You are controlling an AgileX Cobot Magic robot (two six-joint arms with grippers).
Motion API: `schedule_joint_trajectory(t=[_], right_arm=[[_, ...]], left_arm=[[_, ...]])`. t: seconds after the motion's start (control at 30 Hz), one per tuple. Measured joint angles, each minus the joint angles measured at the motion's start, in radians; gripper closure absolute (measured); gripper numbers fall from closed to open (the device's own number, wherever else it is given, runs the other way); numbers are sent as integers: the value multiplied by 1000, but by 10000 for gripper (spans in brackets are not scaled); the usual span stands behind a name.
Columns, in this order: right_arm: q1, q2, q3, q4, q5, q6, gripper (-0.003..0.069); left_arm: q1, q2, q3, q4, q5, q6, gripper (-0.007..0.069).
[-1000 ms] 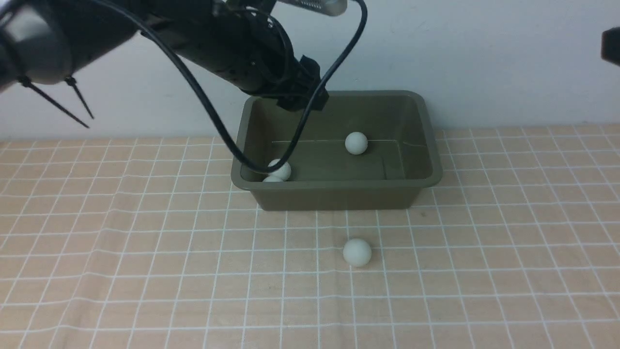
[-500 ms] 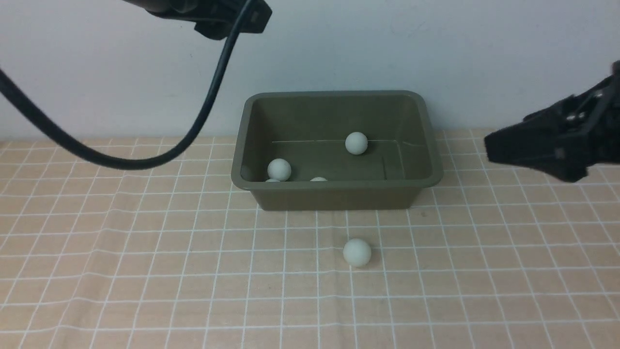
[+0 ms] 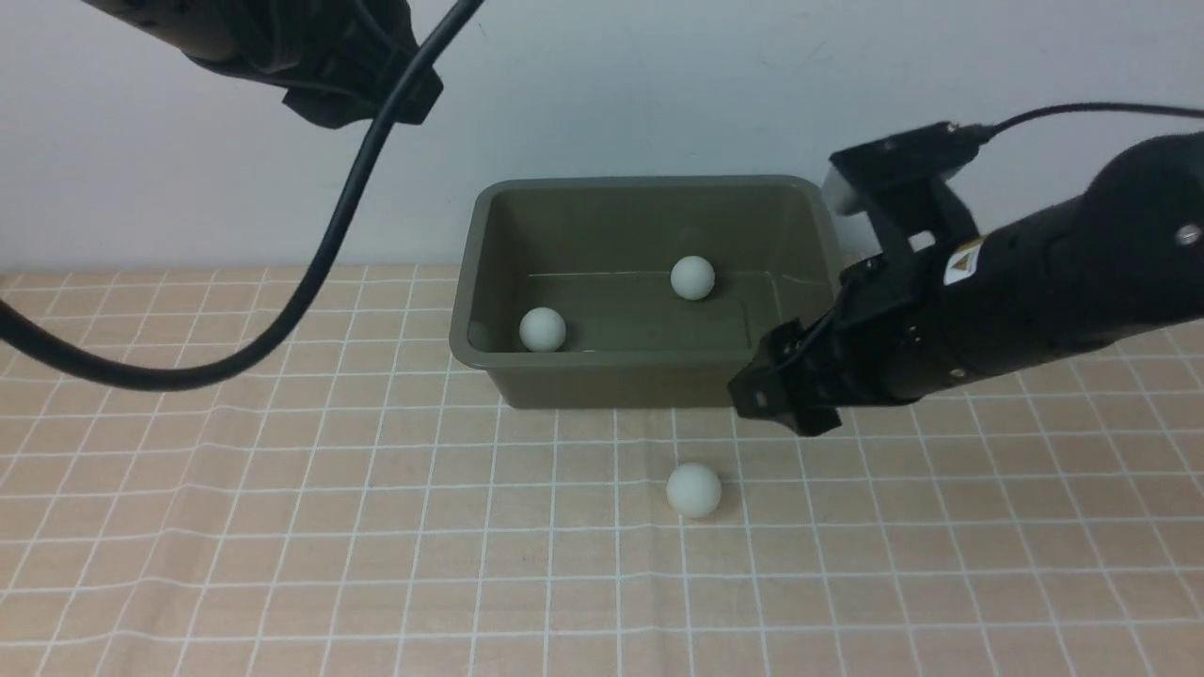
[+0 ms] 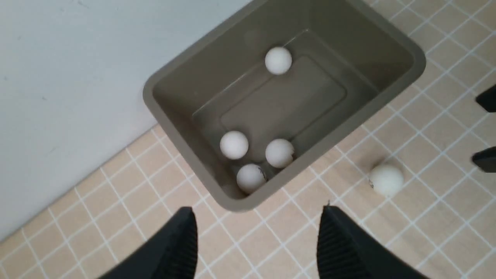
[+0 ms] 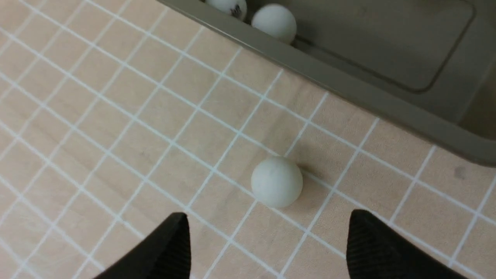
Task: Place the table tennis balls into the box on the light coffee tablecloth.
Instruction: 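Reach for and grasp a ping pong ball on the table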
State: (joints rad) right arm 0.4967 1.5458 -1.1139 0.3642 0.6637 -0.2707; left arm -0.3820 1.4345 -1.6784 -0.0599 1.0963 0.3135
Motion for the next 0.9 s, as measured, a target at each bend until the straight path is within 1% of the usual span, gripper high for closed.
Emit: schedule_joint_trajectory(t=[0.13, 0.27, 0.5, 0.9], right_arm=[[19, 77, 0, -21, -22, 29, 162], [42, 176, 0, -22, -85, 65, 140], [85, 272, 0, -20, -176, 71, 134], [87, 346, -2, -25, -245, 66, 134]], left_arm=[[0, 0, 0, 19, 11, -7, 248], [0, 0, 0, 42, 28, -7, 248], [0, 0, 0, 60, 28, -7, 248], [0, 0, 0, 60, 53, -7, 248]])
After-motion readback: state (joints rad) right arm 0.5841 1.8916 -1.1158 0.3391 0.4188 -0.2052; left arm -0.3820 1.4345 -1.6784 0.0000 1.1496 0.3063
